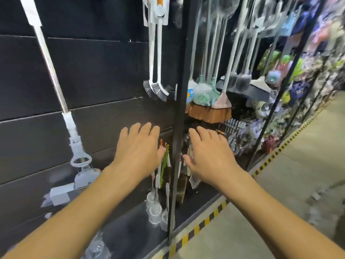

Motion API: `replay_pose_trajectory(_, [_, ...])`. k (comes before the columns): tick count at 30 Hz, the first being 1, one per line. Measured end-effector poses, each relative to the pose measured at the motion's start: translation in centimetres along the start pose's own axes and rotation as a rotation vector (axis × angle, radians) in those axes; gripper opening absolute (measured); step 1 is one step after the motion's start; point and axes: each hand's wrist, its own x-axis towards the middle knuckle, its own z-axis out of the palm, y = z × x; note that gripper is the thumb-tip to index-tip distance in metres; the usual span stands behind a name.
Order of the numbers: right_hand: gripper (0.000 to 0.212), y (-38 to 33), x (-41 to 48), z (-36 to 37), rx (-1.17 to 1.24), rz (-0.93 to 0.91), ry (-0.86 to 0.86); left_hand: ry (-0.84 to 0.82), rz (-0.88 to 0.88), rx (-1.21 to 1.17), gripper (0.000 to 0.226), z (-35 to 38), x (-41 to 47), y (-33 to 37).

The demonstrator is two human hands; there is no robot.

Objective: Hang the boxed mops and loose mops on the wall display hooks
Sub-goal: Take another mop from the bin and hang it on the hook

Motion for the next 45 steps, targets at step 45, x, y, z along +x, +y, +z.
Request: replay_pose_trajectory(45, [0.075, 48.0, -17.9, 6.4, -0.193, 1.19, -0.227, -0.028, 1.098, -0.248, 0.067, 4.9, 17.7, 59.8])
